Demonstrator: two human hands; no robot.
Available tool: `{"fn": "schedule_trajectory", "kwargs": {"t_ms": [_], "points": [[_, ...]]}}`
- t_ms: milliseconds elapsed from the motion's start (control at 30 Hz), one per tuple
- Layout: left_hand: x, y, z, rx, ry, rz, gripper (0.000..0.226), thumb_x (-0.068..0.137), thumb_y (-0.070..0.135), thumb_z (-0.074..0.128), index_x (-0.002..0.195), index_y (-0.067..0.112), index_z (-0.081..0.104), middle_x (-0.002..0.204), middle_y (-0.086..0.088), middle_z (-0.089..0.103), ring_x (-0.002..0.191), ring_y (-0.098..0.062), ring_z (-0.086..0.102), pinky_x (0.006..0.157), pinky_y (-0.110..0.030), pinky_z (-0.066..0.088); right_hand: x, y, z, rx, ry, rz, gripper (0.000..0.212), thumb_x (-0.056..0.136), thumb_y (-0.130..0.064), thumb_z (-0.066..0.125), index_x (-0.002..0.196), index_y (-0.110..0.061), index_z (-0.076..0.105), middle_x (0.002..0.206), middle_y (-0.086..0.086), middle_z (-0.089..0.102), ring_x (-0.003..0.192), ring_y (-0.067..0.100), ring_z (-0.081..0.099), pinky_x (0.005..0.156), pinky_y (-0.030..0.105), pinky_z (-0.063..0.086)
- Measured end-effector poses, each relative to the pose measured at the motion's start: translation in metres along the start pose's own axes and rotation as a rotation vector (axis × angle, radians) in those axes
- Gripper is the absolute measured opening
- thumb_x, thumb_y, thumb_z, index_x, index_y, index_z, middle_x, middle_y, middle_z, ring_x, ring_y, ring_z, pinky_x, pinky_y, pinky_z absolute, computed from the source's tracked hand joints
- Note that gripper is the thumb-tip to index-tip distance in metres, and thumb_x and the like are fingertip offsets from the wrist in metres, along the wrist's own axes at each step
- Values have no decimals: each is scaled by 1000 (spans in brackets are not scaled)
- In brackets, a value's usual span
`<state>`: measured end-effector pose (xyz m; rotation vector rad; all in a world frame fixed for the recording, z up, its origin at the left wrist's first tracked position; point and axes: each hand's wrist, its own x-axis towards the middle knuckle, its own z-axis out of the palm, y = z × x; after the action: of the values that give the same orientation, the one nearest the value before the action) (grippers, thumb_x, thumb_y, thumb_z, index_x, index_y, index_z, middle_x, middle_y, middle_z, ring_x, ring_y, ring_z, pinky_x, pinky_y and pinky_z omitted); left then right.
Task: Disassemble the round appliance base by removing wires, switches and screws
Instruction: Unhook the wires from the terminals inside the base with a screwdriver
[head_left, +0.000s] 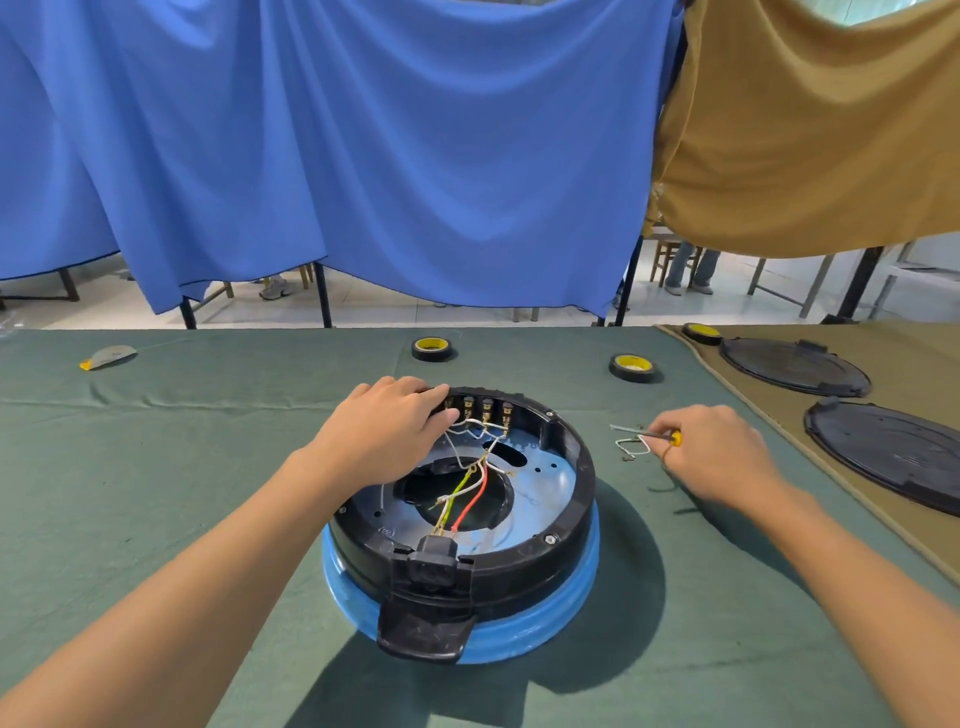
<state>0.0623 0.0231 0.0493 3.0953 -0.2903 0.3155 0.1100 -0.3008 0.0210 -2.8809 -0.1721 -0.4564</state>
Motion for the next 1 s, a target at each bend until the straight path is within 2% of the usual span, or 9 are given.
{"fn": "schedule_trajectory", "kwargs": {"t_ms": [100, 200, 333, 500, 600, 700, 800, 933, 1000], "points": [[4, 5, -3, 78, -2, -14, 54, 100, 50, 19, 134, 19, 48, 135, -2, 53, 123, -27, 47, 99, -43, 38, -1, 14, 8, -63, -14, 12, 15, 90, -36, 58, 98, -35, 71, 101, 1, 71, 94, 27, 61, 73, 33, 47], [10, 22, -5, 28, -28, -49, 69, 93, 64, 13, 129, 17, 48, 130, -4, 53, 118, -30, 48, 97, -45, 38, 0, 23, 15, -75, 14, 14, 16, 91, -34, 57, 99, -34, 70, 100, 1, 71, 95, 28, 62, 73, 34, 46], [20, 53, -4, -12, -90, 10, 95, 74, 84, 0, 150, 32, 22, 156, -1, 28, 141, -29, 26, 112, -50, 21, 3, 30, 20, -85, 21, 19, 16, 91, -35, 57, 101, -35, 69, 102, 0, 70, 98, 28, 61, 72, 34, 43], [18, 61, 14, 71, -123, 77, 98, 65, 90, 3, 150, 40, 1, 160, 2, 12, 146, -29, 9, 116, -57, 10, 4, 33, 25, -54, 30, 11, 16, 92, -37, 57, 101, -37, 69, 100, 2, 70, 95, 30, 61, 67, 32, 38], [18, 58, 20, 101, -102, 88, 90, 75, 86, 16, 149, 40, -5, 161, 1, 7, 147, -30, 4, 115, -58, 7, 7, 33, 26, -24, 17, 25, 17, 93, -39, 56, 103, -38, 69, 101, 3, 70, 97, 31, 60, 68, 33, 40], [19, 59, 20, 94, -94, 77, 84, 81, 81, 22, 149, 40, -5, 161, 1, 7, 147, -30, 4, 115, -58, 6, 7, 32, 26, 4, -3, 44, 19, 93, -38, 55, 106, -40, 68, 105, 3, 69, 98, 31, 60, 71, 35, 42], [17, 60, 17, 78, -77, 70, 82, 81, 82, 18, 150, 41, 1, 160, 3, 11, 147, -26, 7, 117, -55, 8, 3, 30, 24, 58, 1, 60, 24, 91, -36, 58, 114, -41, 65, 111, 2, 68, 103, 31, 59, 78, 37, 45], [12, 59, 6, -50, -74, 21, 88, 78, 84, 7, 152, 36, 12, 160, 7, 14, 147, -18, 11, 118, -47, 10, -7, 24, 17, 118, 50, 83, 35, 89, -31, 57, 123, -41, 59, 105, 1, 69, 100, 30, 59, 77, 38, 46], [11, 51, -2, -93, -67, 4, 88, 80, 81, 8, 151, 30, 22, 158, 4, 23, 145, -17, 19, 116, -44, 16, -13, 19, 12, 137, 53, 87, 37, 88, -32, 56, 124, -40, 57, 102, -2, 68, 99, 29, 59, 77, 38, 44]]}}
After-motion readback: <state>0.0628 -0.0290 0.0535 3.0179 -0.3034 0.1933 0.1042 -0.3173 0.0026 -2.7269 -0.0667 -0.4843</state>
